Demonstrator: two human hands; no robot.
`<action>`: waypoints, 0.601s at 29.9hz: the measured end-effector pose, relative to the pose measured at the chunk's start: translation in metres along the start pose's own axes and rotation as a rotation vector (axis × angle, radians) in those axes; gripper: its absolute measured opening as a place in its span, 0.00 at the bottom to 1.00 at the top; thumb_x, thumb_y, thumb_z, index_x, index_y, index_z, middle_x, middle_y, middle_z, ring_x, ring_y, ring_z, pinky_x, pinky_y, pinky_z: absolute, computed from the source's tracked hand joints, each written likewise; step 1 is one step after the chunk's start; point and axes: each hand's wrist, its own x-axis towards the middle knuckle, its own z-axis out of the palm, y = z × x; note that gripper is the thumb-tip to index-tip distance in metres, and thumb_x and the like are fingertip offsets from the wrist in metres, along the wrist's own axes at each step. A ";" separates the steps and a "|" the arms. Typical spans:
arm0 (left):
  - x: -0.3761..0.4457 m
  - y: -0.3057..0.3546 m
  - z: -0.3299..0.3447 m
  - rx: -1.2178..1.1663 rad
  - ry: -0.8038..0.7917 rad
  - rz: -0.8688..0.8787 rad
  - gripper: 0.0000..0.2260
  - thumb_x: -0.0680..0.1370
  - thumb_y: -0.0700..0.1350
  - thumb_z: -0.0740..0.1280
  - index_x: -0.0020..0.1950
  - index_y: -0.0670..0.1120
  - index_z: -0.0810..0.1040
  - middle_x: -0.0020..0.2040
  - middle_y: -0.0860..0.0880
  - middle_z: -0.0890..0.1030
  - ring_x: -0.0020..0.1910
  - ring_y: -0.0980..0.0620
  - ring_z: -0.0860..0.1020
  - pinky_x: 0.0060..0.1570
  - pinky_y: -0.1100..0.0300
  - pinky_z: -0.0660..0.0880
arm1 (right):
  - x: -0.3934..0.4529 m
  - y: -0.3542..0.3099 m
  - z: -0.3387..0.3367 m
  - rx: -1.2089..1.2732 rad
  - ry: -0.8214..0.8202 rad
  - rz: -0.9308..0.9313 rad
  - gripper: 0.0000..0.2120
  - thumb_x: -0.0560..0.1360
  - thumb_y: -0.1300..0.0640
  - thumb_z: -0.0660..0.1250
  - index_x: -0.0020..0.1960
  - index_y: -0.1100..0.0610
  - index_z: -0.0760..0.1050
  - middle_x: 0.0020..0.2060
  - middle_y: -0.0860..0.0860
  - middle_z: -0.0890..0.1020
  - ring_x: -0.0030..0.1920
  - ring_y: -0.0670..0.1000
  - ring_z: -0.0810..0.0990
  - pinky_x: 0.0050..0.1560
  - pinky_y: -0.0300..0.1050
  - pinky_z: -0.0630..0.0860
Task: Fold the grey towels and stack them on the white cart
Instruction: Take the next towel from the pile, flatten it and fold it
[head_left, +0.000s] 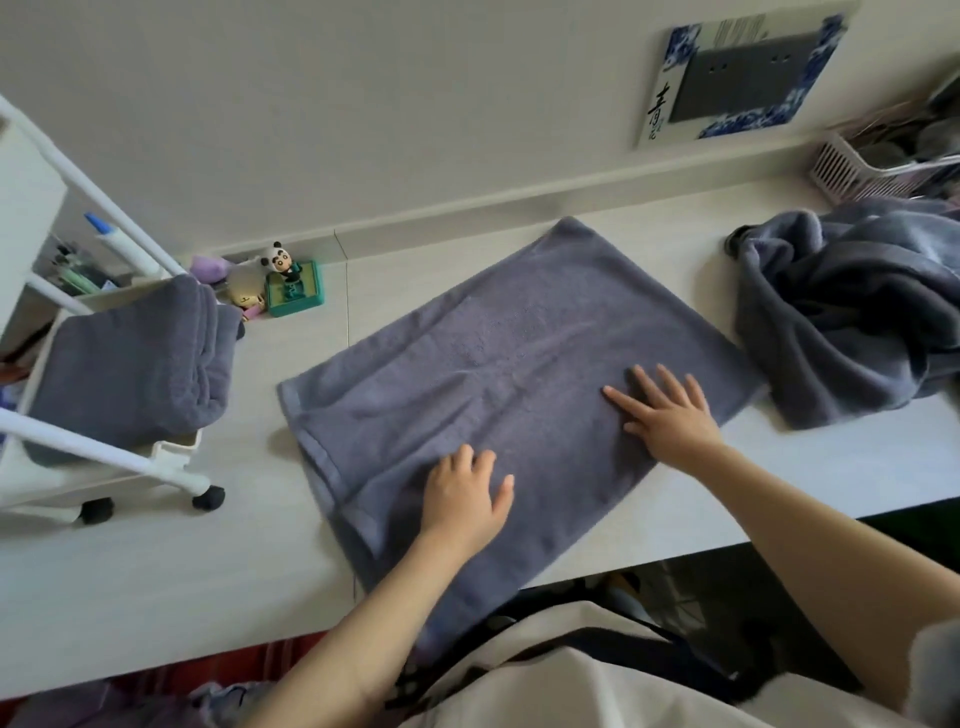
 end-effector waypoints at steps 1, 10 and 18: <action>0.005 0.004 -0.003 -0.089 0.000 0.029 0.21 0.74 0.56 0.54 0.50 0.44 0.80 0.43 0.44 0.78 0.39 0.41 0.78 0.41 0.53 0.75 | 0.003 0.001 -0.010 -0.018 -0.014 0.051 0.24 0.81 0.47 0.49 0.74 0.36 0.44 0.77 0.49 0.42 0.76 0.57 0.39 0.72 0.56 0.35; 0.052 -0.070 -0.017 0.113 -0.239 -0.197 0.25 0.81 0.56 0.50 0.78 0.53 0.51 0.78 0.44 0.48 0.76 0.42 0.48 0.72 0.39 0.45 | -0.045 -0.115 0.027 0.263 0.031 -0.070 0.39 0.69 0.28 0.30 0.76 0.43 0.41 0.74 0.49 0.39 0.76 0.57 0.39 0.72 0.53 0.34; 0.043 -0.051 -0.021 0.138 -0.285 -0.295 0.29 0.79 0.63 0.48 0.77 0.55 0.47 0.78 0.46 0.44 0.75 0.39 0.46 0.70 0.38 0.49 | 0.015 -0.060 0.001 0.029 -0.009 -0.138 0.49 0.57 0.21 0.26 0.74 0.39 0.36 0.77 0.49 0.41 0.76 0.54 0.40 0.73 0.52 0.39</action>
